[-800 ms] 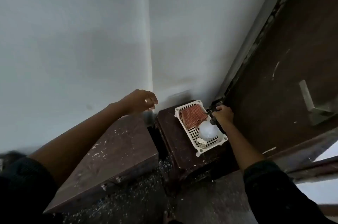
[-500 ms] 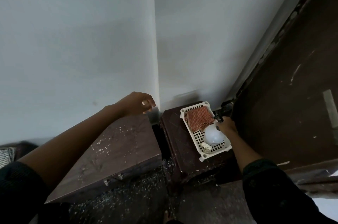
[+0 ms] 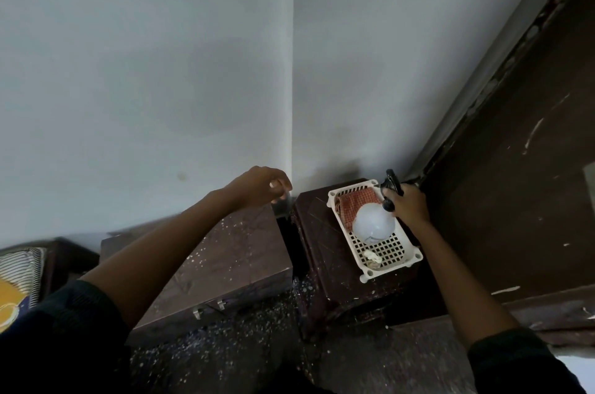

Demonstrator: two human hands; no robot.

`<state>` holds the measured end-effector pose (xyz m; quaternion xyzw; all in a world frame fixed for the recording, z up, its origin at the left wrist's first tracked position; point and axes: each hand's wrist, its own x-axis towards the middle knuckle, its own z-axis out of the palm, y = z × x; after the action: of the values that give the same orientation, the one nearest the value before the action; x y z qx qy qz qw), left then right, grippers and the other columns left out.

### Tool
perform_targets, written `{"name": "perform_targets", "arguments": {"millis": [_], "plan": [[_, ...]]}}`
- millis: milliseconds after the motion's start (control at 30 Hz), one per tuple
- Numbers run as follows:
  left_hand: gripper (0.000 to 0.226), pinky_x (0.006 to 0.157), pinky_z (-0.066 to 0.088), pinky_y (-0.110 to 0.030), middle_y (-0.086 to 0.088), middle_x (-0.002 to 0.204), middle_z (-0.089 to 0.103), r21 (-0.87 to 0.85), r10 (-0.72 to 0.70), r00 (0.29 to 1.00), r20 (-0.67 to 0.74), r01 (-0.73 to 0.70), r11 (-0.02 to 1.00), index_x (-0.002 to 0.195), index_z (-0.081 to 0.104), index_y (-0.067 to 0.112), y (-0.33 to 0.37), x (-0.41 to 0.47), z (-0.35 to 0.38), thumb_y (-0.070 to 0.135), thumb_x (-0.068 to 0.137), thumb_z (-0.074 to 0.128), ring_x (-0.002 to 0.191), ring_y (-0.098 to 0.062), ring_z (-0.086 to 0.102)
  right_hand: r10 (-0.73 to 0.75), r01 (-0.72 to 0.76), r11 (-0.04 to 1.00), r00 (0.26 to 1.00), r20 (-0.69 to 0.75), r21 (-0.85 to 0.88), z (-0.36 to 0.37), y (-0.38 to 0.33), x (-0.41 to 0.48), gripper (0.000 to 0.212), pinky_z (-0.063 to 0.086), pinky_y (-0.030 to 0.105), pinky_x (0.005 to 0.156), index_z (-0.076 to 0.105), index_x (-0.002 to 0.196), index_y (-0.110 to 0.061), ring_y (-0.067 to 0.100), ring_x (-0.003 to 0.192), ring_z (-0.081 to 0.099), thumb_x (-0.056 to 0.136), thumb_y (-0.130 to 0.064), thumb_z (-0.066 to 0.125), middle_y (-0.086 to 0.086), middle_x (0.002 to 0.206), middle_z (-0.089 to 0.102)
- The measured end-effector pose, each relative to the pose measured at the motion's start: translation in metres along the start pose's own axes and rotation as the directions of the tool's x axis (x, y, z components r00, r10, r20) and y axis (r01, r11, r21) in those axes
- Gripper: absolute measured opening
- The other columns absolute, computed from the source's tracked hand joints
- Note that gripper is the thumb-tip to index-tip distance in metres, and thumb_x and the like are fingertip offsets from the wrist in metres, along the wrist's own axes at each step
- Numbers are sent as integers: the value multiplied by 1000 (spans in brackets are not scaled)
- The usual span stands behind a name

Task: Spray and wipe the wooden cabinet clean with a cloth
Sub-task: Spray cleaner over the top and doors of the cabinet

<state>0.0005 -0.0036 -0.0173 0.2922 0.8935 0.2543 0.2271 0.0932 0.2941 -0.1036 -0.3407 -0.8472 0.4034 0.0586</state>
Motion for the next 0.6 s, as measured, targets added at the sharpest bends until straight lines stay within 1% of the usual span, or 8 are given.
{"name": "perform_targets", "arguments": {"millis": [67,133,233,300,367,467,533,600], "plan": [[22,84,52,-27,-1,94,70,-15,1,1000,-3,-1,1000,101,67,15,-1,-9,2,9,90,49,82,-13,64,-93,93,996,996,3,-13,2,-26,-11,25,46,37,66,63,82,2,32,76,61,89,-23,60,16,75,60],[23,90,51,-31,-3,103,70,-32,-1,1000,-1,1,999,103,67,15,-1,-18,4,10,89,50,91,-15,64,-166,166,986,986,11,-7,4,-53,-22,26,38,32,63,61,80,-1,27,73,56,91,-25,58,12,73,57],[28,92,44,-26,-2,115,67,-57,-27,999,-36,24,998,109,66,13,-12,-43,3,8,85,52,107,-17,59,-264,263,965,963,58,24,23,-98,-46,25,37,31,64,56,77,-6,25,73,53,92,-26,56,12,74,56],[33,93,41,-25,-2,121,64,-94,-53,996,-67,46,995,116,62,13,-24,-58,4,9,84,57,112,-18,57,-289,282,957,951,112,72,41,-123,-59,26,44,38,66,56,77,-5,28,71,56,92,-27,57,13,74,57],[44,98,41,-29,-5,131,57,-119,-86,992,-89,75,990,128,53,13,-43,-77,4,15,85,63,118,-20,54,-309,292,949,935,172,116,65,-146,-76,29,48,42,66,54,74,-5,30,66,56,91,-28,57,15,72,57],[69,109,31,-32,-4,147,39,-161,-111,991,-80,97,982,142,34,16,-72,-107,5,29,83,68,132,-19,38,-342,305,937,901,267,171,102,-176,-103,33,46,35,58,51,71,-4,25,54,52,91,-29,57,15,68,54],[79,111,28,-36,0,150,32,-197,-112,990,-82,94,976,143,30,24,-93,-129,7,34,77,73,135,-17,32,-348,286,932,876,335,222,128,-193,-124,33,41,26,48,51,70,-5,15,40,50,90,-30,58,8,61,53],[88,111,30,-43,2,148,31,-246,-144,985,-97,117,962,141,29,28,-114,-150,14,38,70,79,132,-16,30,-331,220,927,861,386,304,150,-205,-141,32,37,22,40,51,66,-8,10,31,43,90,-29,59,4,58,52]]}}
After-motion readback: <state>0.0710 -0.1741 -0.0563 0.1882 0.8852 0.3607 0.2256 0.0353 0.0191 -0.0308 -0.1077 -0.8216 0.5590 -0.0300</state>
